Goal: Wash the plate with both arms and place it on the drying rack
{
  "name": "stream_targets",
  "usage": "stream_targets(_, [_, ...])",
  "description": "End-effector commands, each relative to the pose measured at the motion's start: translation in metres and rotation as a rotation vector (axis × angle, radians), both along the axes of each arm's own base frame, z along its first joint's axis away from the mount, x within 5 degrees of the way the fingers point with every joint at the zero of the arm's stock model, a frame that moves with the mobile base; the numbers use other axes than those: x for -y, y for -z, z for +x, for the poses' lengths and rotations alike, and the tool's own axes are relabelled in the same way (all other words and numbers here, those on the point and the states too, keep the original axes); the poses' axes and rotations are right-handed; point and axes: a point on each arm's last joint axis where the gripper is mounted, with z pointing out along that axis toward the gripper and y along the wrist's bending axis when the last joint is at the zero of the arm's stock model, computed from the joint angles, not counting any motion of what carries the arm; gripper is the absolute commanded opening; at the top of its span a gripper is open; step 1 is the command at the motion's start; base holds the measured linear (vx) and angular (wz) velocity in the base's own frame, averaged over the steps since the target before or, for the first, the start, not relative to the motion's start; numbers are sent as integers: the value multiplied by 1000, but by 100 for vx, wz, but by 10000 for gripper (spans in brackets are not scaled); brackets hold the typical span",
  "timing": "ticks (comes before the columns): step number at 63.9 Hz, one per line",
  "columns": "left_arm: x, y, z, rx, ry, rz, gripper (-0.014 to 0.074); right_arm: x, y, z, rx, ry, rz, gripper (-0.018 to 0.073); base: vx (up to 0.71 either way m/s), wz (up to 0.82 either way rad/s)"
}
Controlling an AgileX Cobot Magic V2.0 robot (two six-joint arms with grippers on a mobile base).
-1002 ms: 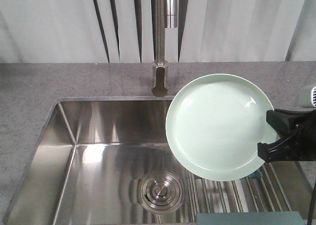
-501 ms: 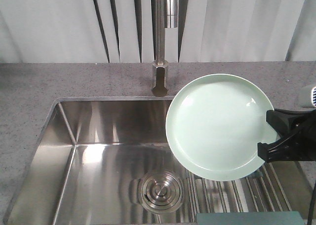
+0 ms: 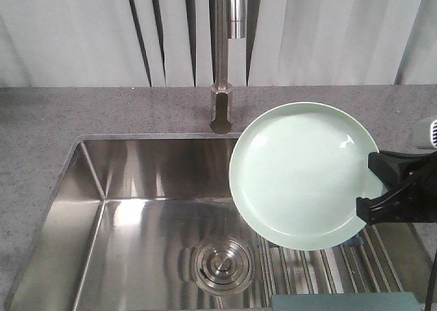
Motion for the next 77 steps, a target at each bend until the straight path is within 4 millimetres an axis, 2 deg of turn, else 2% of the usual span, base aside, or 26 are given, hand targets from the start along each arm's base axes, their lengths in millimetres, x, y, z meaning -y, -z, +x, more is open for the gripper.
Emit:
stream_targets(1, [0,-17,3,97,-7,-13,136,0,-19,1,121,0,21,-9,0,0])
stream_targets(23, [0,-16,3,91,-3,-7,424,0,-19,1,122,0,21,-9,0,0])
stream_targets(32, [0,-16,3,90,-3,-7,494,0,-19,1,122,0,21,-9,0,0])
stream_targets(53, [0,-19,4,124,-11,-21,505,0,-19,1,122,0,21,-9,0,0])
stream_targets(66, [8,-15,2,68,-8,-162,505,0,-19,1,122,0,21,-9,0,0])
stream_targets(77, [21,-12,8,34,86,-283,505,0,-19,1,122,0,21,-9,0,0])
